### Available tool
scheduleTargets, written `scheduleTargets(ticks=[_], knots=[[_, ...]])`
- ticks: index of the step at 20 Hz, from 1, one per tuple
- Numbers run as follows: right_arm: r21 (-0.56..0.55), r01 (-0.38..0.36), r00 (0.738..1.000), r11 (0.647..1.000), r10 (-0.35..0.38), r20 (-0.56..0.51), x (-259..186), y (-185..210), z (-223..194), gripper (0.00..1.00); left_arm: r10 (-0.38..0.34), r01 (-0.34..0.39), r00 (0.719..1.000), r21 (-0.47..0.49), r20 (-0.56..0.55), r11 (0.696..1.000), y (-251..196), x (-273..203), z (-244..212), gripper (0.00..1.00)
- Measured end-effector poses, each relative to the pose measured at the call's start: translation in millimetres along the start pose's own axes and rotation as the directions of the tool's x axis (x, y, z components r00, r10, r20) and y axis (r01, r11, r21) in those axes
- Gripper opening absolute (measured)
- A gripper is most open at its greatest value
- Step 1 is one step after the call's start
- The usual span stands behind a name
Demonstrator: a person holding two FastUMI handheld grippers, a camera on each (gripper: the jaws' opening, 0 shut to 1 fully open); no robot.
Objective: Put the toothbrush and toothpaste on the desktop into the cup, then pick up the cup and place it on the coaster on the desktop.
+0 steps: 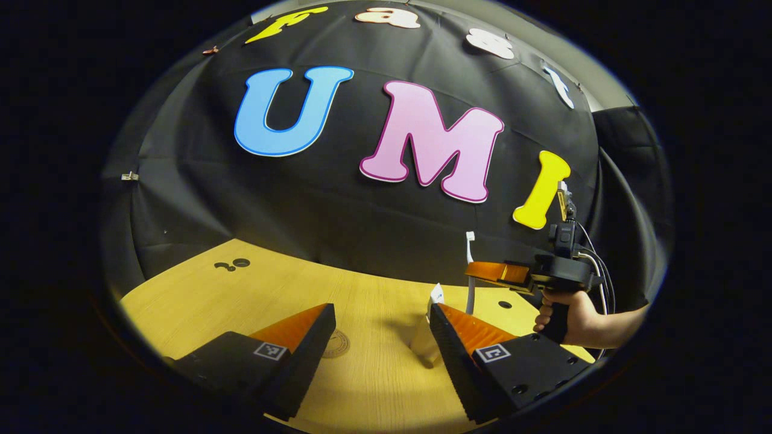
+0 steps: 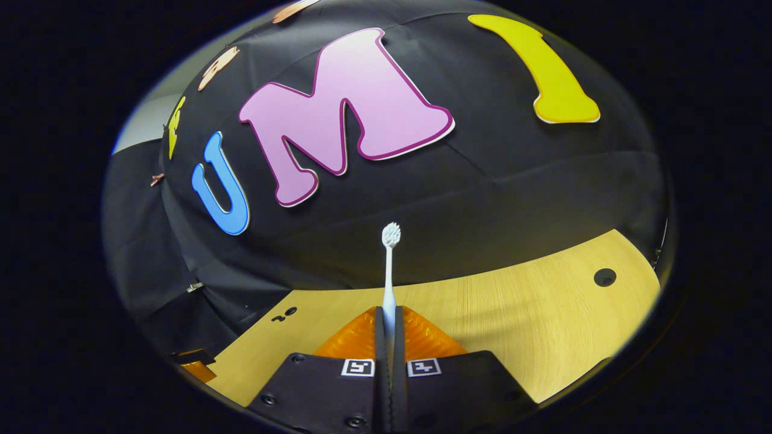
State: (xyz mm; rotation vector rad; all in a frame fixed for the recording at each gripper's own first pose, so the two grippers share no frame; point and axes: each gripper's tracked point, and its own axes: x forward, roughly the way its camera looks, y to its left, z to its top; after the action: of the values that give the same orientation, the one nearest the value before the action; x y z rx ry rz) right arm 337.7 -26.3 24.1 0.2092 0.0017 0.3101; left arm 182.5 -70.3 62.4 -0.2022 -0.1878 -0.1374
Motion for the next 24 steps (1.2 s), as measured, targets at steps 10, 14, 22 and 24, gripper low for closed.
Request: scheduleTargets(ticks=[10, 14, 22, 24], knots=[[-0.125, -0.020, 0.997, 0.992, 0.030, 0.077, 20, -10, -38, 0.05, 0.052, -0.053, 0.998, -0.021, -0.035, 0.998, 17, 3, -19, 0.97], [-0.200, -0.014, 0.990, 0.980, 0.042, 0.135, 14, -5, -41, 0.05, 0.036, -0.037, 0.999, -0.027, -0.032, 0.999, 12, 5, -20, 0.97], [-0.238, -0.004, 0.978, 0.971, 0.053, 0.201, -4, -7, -43, 0.12, -0.003, 0.001, 0.999, -0.053, -0.049, 0.999, -6, 7, -35, 0.98], [-0.236, -0.004, 0.977, 0.972, 0.054, 0.207, -20, -6, -43, 0.25, -0.009, 0.006, 0.998, -0.051, -0.062, 0.999, -9, 7, -40, 0.97]])
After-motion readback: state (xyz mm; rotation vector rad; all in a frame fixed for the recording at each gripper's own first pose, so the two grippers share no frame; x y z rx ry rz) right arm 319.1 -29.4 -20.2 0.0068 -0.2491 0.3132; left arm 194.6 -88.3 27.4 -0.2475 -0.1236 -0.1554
